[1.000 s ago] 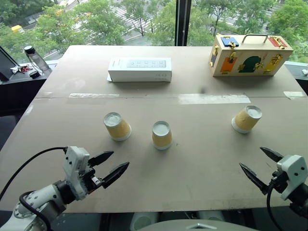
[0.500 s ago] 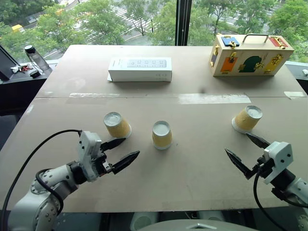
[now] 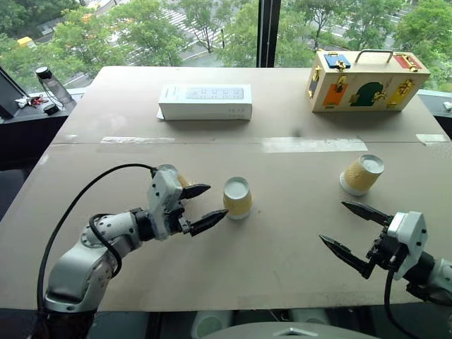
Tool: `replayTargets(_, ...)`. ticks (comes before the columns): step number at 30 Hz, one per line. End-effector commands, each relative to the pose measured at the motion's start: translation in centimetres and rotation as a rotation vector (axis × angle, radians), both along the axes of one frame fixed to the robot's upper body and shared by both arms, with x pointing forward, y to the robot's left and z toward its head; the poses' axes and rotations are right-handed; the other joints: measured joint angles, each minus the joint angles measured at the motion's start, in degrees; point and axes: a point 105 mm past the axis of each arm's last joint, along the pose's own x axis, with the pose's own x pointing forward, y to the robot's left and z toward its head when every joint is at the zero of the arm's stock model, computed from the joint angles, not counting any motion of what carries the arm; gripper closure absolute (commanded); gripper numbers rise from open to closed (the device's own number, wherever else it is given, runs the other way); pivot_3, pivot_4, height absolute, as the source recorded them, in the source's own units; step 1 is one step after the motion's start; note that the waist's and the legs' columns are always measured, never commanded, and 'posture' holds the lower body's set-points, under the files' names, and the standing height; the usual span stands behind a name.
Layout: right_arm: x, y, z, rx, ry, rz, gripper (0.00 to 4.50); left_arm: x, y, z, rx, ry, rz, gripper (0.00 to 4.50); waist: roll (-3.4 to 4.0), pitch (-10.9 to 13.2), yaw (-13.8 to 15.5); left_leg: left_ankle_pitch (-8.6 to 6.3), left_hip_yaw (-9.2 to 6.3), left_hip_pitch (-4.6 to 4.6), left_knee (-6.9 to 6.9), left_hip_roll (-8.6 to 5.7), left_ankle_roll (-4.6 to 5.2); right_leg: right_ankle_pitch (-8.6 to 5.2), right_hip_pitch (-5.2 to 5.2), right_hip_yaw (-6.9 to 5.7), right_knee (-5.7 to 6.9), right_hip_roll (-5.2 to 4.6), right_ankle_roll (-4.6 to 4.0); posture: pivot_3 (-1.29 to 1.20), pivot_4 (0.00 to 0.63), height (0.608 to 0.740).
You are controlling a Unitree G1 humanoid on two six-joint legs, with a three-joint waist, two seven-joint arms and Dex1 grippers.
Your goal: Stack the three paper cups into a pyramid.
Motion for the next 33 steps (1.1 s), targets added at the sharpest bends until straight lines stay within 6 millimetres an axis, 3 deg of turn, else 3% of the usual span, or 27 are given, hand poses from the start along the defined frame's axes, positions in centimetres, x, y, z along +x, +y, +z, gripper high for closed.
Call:
replayTargets(1,-0.7,0.1,0.9,-0.012,-0.048,0.016,0.00,0.6,-0.9,0.2,0.029,-0.045,-0.020,0.06,0.00,0.0,0.1,0.00,-0.01,-0.02,0.00,0.00,0.00,0.00,-0.01,-0.01,0.00,-0.01,0.00,0.00,0.150,0.740)
replayTargets(10,-2.2,-0.8,-0.1,-0.016,-0.022,-0.069,0.00,2.9,-3.2,-0.1,0.028,-0.084,-0.068,0.06,0.00,0.0,0.0,0.00,-0.02,0.01,0.01,-0.03,0.00,0.01,0.01,0.01,0.02,-0.15,0.01,0.00,0.150,0.740)
replayTargets(15,-2.4,-0.8,-0.2,-0.017,-0.012,-0.121,0.00,3.7,-3.8,-0.4,0.017,-0.085,-0.099,2.07,0.01,0.0,0.2,0.01,-0.04,0.02,0.01,-0.02,0.00,0.01,0.01,0.00,0.05,-0.07,0.01,0.00,0.150,0.740)
replayTargets(25,-2.2,-0.6,0.3,-0.026,-0.039,-0.196,0.00,6.5,-6.6,0.8,-0.010,-0.172,-0.141,2.09,-0.01,0.0,0.2,0.01,-0.04,-0.07,0.24,-0.10,0.00,0.02,0.03,-0.03,0.07,0.02,0.05,0.00,0.150,0.740)
replayTargets(33,-1.8,-0.9,0.5,-0.023,-0.050,-0.257,0.00,7.8,-8.6,0.1,0.011,-0.203,-0.175,2.09,-0.01,0.0,0.2,0.01,-0.06,-0.08,0.26,-0.10,0.00,0.03,0.03,-0.03,0.10,0.07,0.05,0.00,0.150,0.740)
